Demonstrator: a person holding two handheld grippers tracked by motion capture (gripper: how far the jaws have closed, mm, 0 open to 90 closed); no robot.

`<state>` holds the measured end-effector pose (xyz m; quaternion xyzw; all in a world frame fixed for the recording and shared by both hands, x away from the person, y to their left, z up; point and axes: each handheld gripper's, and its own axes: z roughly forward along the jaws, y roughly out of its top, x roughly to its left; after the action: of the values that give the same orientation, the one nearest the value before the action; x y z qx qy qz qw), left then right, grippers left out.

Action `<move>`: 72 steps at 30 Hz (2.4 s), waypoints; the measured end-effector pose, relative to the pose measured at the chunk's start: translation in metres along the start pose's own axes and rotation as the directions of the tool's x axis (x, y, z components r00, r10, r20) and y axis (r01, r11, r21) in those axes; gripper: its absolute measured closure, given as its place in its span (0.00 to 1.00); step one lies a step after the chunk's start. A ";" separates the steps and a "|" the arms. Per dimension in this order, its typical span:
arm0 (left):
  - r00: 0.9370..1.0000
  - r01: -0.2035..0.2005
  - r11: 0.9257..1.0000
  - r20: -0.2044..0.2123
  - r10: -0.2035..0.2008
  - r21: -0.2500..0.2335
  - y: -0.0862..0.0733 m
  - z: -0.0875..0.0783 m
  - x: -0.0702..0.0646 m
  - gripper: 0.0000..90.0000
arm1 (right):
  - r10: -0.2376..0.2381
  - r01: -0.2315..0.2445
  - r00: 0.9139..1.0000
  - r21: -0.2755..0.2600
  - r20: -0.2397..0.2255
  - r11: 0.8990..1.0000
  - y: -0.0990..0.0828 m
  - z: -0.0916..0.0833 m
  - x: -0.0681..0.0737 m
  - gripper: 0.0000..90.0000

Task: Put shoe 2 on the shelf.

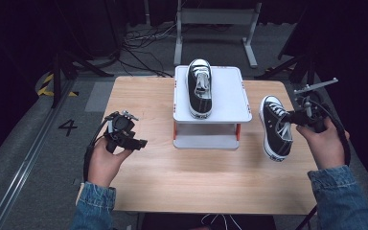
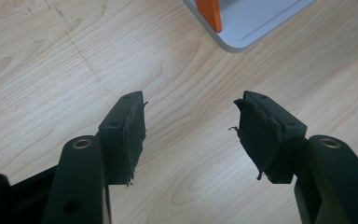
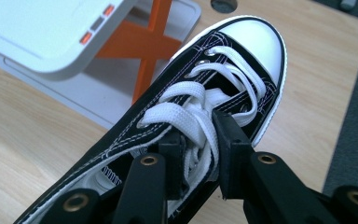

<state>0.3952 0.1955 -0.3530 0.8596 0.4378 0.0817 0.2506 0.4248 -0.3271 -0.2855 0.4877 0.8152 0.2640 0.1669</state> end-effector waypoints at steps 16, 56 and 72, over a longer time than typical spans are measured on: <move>1.000 0.002 1.000 0.005 -0.002 0.003 0.000 0.001 0.002 0.46 | -0.051 0.051 0.999 -0.056 0.001 0.997 0.064 -0.015 0.017 0.84; 0.999 0.049 0.999 -0.003 -0.049 -0.007 -0.019 -0.009 0.011 0.46 | -0.221 0.223 0.975 -0.081 0.039 0.971 0.162 0.066 0.083 0.84; 0.999 0.050 0.999 -0.002 -0.050 -0.008 -0.020 -0.009 0.010 0.46 | -0.260 0.263 0.965 -0.099 0.044 0.960 0.155 0.066 0.093 0.67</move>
<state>0.3837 0.2167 -0.3563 0.8474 0.4590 0.0781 0.2553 0.5256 -0.1674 -0.2477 0.3705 0.8550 0.2743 0.2378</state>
